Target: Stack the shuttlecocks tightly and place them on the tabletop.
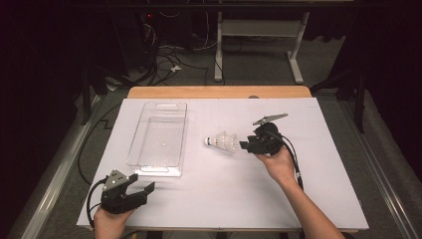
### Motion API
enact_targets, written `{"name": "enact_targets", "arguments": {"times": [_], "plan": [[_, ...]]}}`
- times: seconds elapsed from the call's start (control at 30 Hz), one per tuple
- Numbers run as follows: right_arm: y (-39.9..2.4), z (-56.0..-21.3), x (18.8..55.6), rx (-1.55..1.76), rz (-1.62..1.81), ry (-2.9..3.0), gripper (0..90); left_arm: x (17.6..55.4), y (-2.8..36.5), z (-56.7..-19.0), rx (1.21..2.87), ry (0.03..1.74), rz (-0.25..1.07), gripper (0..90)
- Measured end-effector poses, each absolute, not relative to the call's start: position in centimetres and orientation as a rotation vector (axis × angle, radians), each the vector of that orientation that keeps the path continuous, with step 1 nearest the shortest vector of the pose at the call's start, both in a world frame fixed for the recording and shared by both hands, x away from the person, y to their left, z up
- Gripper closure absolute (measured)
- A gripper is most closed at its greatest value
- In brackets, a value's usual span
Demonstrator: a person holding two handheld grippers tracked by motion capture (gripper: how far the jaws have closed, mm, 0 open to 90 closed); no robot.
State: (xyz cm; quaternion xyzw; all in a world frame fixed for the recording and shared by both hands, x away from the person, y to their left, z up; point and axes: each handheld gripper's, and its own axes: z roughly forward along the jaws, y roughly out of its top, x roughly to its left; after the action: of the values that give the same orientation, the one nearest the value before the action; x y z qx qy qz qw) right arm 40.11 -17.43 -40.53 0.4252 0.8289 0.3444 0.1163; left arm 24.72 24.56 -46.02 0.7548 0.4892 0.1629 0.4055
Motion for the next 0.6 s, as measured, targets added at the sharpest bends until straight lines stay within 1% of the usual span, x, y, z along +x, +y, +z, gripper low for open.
{"name": "enact_targets", "arguments": {"times": [0.6], "plan": [[-19.4,-39.8,39.8,1.275,1.003,2.39,57.4,24.8,24.6,-46.1,1.905,1.238,0.408,30.7]]}}
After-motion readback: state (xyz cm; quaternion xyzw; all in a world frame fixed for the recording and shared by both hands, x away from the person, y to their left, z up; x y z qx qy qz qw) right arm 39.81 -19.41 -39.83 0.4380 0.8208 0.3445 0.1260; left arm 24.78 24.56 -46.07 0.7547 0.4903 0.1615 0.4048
